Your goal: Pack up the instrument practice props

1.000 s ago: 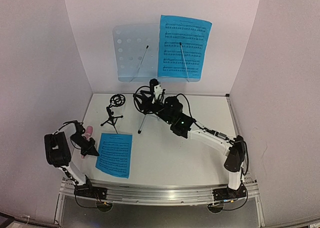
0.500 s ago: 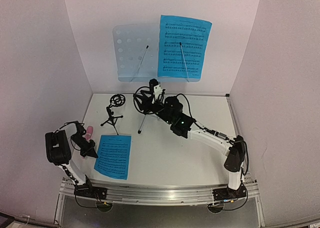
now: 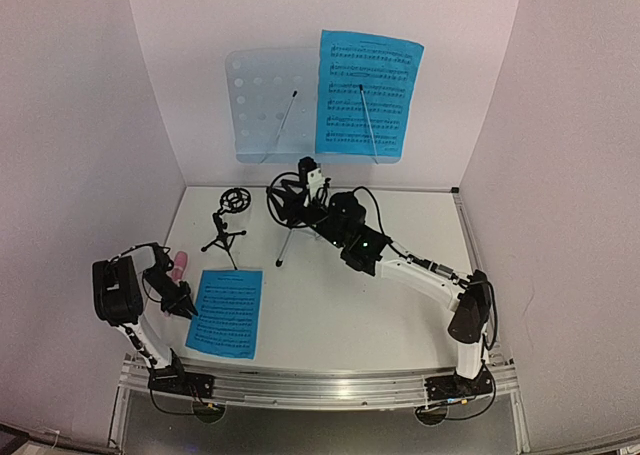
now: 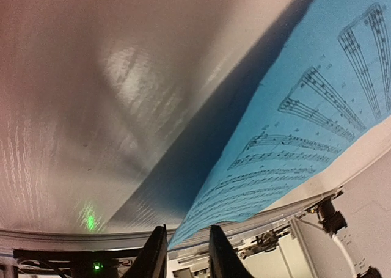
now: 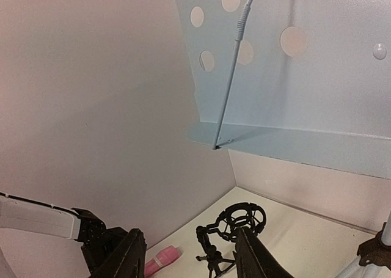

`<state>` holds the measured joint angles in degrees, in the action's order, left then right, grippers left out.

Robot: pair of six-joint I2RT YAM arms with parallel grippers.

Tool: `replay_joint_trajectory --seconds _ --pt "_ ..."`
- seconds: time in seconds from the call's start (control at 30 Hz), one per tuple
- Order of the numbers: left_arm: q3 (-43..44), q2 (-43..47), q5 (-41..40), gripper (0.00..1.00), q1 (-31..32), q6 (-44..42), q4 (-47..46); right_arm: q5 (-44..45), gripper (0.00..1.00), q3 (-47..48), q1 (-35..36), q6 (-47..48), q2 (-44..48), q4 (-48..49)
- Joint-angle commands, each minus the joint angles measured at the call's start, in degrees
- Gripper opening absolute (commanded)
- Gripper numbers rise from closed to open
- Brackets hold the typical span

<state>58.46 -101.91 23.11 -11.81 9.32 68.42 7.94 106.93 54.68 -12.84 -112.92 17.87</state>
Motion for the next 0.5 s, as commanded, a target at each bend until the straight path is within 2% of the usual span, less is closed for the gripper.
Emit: replay_joint_trajectory --seconds 0.0,0.13,0.3,0.47 --pt "0.9 3.4 -2.1 0.36 -0.3 0.7 0.2 0.2 0.48 2.2 0.3 0.5 2.2 0.2" --pt "1.9 7.2 -4.0 0.53 -0.3 1.4 0.6 -0.6 0.48 1.6 0.2 0.0 3.1 -1.0" --pt "7.0 12.9 -3.8 0.52 -0.2 1.6 -0.2 -4.8 0.48 2.7 0.6 -0.2 5.1 -7.3" --pt "16.0 21.0 1.8 0.51 1.3 1.0 -8.0 -10.4 0.48 6.3 0.7 1.3 8.1 -19.9"
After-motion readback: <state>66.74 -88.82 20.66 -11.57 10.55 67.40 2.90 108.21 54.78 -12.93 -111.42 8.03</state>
